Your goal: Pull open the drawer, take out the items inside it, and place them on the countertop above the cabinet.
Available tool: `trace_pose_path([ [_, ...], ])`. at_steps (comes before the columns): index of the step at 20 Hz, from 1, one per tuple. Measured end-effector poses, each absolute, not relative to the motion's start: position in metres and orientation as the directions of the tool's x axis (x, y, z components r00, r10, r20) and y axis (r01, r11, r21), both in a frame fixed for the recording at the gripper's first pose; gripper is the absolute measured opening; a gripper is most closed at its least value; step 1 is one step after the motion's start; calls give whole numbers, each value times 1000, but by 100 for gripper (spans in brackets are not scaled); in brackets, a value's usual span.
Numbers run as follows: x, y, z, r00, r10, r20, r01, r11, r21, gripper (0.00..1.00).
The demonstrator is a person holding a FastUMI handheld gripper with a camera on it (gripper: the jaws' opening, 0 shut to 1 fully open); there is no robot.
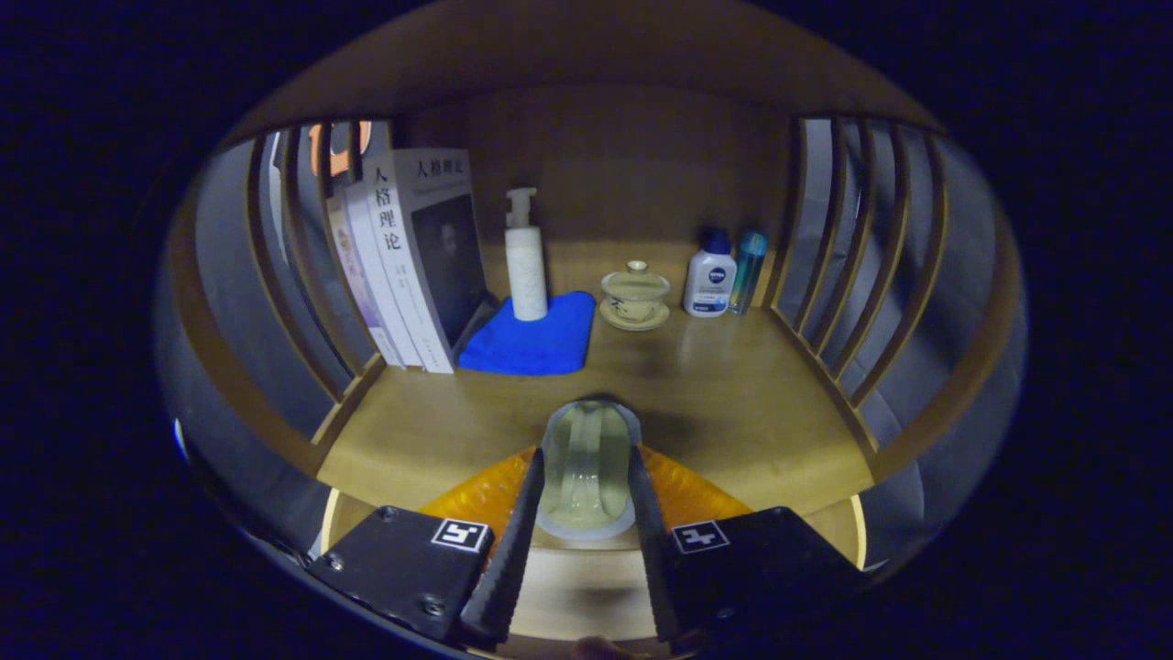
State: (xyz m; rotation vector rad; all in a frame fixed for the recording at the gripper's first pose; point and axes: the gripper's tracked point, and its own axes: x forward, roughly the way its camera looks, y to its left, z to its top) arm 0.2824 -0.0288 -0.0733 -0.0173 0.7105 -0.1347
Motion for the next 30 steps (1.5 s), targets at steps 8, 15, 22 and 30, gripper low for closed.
trace_pose_path([
  [8,219,-17,-32,838,-58,-543,63,998,-9,59],
  [15,147,-7,7,924,-9,-383,14,1000,11,98],
  [22,74,12,5,983,38,-182,-49,997,-61,98],
  [30,35,10,-79,989,-14,-144,-7,989,-145,99],
])
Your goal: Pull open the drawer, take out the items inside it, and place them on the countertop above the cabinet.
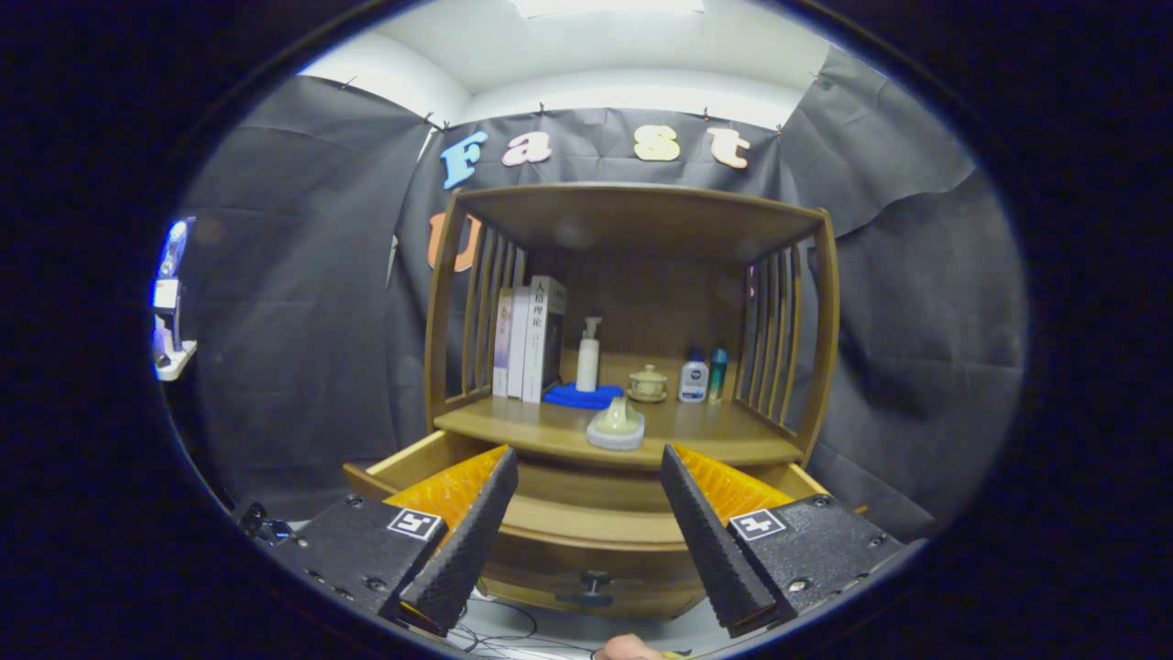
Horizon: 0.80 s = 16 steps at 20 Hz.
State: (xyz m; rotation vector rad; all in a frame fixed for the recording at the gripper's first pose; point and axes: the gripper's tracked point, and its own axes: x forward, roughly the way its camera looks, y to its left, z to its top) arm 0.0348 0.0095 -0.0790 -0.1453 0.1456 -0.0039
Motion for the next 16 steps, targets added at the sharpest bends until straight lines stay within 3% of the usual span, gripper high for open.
trace_pose_path([
  [9,29,-11,-188,955,-94,-281,68,993,-101,99],
  [16,44,-33,-235,910,-155,-385,144,988,-57,99],
])
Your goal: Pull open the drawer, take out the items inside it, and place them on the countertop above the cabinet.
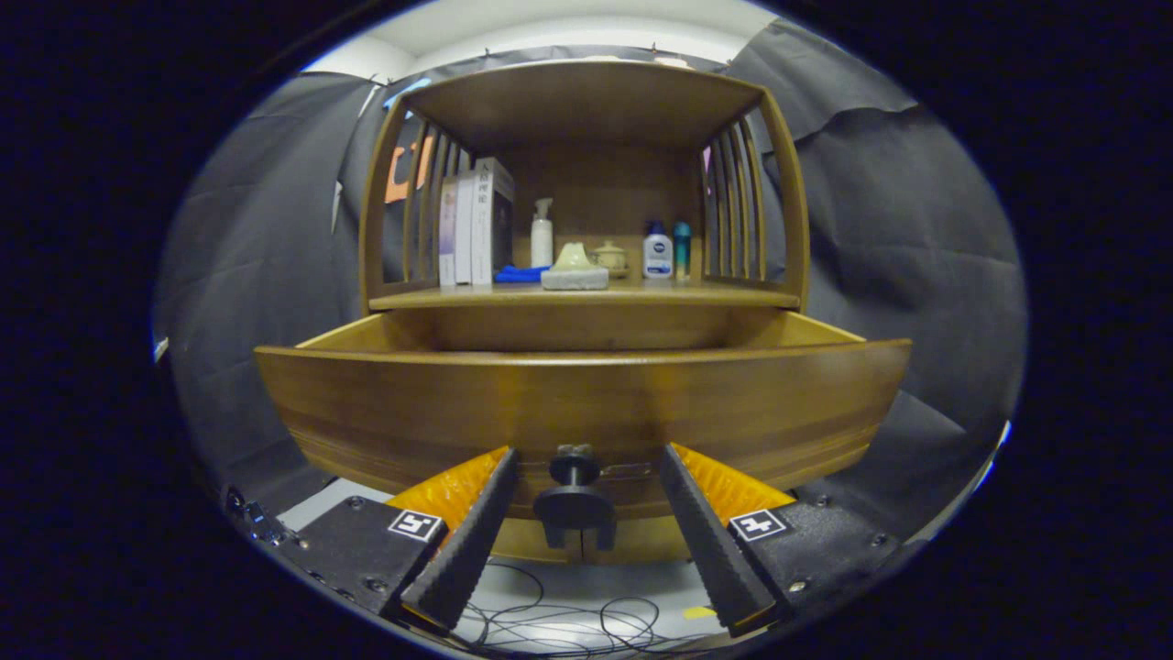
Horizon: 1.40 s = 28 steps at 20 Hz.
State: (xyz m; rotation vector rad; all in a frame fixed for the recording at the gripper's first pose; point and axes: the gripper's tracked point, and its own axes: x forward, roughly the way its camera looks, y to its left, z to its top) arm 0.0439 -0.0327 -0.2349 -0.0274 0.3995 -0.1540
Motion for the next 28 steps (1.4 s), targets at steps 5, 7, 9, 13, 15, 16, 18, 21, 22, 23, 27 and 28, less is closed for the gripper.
trace_pose_path([
  [5,47,-32,-234,921,-169,-351,147,985,-88,99],
  [7,49,-31,-233,919,-166,-357,147,986,-81,99],
  [9,55,-32,-232,915,-170,-365,150,985,-83,99],
  [13,105,-36,-229,915,-175,-364,154,984,-85,99],
  [15,112,-36,-231,909,-176,-378,155,984,-86,99],
  [16,114,-36,-232,907,-176,-382,155,984,-85,99],
  [18,123,-38,-231,907,-179,-382,157,984,-87,99],
  [21,137,-39,-233,903,-180,-391,158,984,-88,100],
  [22,142,-40,-233,901,-181,-394,158,983,-90,99],
  [23,145,-40,-233,900,-182,-395,159,983,-92,100],
  [27,163,-42,-234,894,-183,-410,161,983,-88,100],
  [28,169,-43,-234,892,-184,-413,161,983,-88,100],
])
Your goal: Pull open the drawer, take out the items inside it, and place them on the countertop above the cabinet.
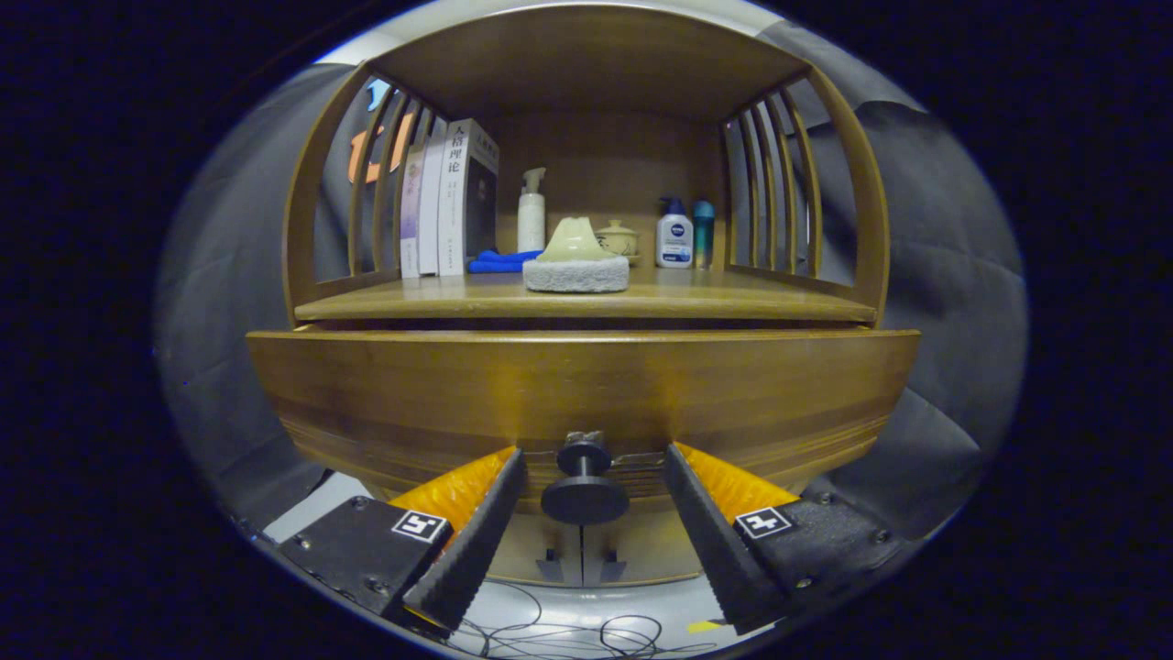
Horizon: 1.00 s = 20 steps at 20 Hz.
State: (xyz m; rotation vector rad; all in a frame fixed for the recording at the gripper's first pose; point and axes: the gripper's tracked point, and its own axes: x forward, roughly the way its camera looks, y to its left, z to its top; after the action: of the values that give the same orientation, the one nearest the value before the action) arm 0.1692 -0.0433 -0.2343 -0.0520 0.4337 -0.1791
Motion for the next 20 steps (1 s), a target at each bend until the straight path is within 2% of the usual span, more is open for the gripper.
trace_pose_path([
  [8,208,-48,-238,878,-195,-437,172,981,-92,99],
  [14,209,-45,-240,884,-210,-417,184,978,-103,100],
  [20,205,-45,-242,859,-222,-462,186,975,-124,100],
])
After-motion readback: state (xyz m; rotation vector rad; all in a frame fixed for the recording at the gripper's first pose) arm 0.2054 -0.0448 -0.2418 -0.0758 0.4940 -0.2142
